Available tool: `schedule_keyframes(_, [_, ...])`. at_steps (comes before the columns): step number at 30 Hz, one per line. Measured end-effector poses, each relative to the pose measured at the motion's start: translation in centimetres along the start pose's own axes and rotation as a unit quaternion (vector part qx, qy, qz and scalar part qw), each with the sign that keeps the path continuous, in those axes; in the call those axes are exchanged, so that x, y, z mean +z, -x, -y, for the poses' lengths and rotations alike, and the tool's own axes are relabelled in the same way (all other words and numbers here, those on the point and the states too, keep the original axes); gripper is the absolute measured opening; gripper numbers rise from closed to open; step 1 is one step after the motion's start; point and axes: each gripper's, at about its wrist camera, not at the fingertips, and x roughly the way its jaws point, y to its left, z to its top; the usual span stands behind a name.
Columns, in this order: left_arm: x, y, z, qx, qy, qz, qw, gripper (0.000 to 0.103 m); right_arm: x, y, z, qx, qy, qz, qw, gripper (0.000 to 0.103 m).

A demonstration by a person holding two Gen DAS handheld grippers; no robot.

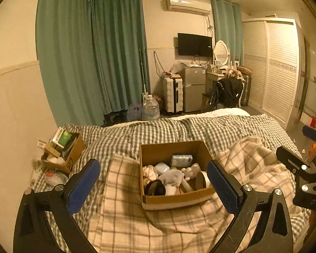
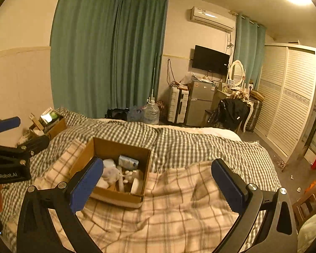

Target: Organize objects

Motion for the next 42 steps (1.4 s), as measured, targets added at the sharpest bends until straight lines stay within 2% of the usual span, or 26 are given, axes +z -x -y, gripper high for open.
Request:
schedule_keyframes(7, [-3.5, -1.3, -0.1, 0.006, 0.018, -0.003, 0.9998, 0.103, -2.9, -2.4, -0.4, -0.016, -0.001, -0.012, 1.0, 0.103])
schedule_keyframes(15, [-7.0, -2.8, -0.4, 0.02, 0.034, -0.01, 0.9992, 0.103, -5.5, -5.9, 0.2, -0.011, -0.017, -0.038, 0.999, 0.103])
schedule_keyframes(20, [-8.5, -3.9, -0.6, 0.023, 0.044, -0.032, 0.9983, 0.103, -6.8, -7.2, -0.4, -0.017, -0.015, -0.054, 0.998, 0.103])
schedule_keyframes(42, [-8.6, -3.7, -1.0, 0.027, 0.044, -0.031, 0.9982, 0.103, -6.7, -6.3, -0.8, -0.019, -0.007, -0.046, 0.999, 0.103])
